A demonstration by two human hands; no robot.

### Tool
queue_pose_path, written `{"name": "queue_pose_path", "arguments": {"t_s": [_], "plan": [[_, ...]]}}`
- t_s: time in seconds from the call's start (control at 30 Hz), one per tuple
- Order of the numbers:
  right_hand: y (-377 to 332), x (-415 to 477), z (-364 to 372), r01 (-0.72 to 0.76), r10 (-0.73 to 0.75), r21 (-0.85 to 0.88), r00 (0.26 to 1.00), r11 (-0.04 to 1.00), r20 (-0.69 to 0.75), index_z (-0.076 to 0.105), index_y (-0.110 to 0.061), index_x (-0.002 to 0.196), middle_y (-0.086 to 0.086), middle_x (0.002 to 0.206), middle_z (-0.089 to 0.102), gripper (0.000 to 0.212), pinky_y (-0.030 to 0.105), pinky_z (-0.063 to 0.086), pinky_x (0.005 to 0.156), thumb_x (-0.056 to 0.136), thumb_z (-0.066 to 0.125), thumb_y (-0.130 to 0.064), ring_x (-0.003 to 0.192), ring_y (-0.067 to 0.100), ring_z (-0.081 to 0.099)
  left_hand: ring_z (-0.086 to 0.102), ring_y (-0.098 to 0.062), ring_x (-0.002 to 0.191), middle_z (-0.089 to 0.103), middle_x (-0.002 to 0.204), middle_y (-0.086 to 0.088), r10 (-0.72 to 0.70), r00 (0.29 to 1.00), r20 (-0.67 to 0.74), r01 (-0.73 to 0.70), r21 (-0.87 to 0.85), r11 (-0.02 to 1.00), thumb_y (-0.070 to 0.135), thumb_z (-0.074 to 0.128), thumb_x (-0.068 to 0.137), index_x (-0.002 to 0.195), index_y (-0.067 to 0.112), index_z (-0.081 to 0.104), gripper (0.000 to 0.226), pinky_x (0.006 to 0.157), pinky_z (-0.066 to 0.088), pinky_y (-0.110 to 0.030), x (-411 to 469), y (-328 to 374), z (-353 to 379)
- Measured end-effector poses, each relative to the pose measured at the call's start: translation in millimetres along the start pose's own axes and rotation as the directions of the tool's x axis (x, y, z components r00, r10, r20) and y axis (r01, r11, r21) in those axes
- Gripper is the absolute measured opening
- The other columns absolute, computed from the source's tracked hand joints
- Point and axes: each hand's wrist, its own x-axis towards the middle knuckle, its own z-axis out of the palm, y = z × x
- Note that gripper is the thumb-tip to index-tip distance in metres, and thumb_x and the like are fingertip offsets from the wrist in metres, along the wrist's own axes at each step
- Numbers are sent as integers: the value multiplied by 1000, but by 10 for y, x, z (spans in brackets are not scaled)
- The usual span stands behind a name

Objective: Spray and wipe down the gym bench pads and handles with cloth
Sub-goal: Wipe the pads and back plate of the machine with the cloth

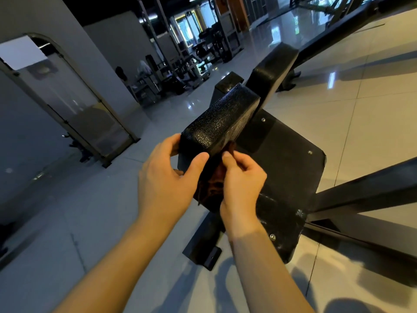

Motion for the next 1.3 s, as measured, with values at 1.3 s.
{"name": "queue_pose_path", "arguments": {"t_s": [1.3], "plan": [[-553, 431, 25, 246, -247, -13, 966, 969, -75, 77, -9, 90, -9, 72, 70, 8, 25, 55, 67, 90, 70, -5, 69, 2, 65, 63, 16, 85, 66, 123, 18, -31, 999, 6, 32, -94, 995, 44, 74, 87, 134, 30, 62, 50, 74, 55, -22, -31, 13, 8]]}}
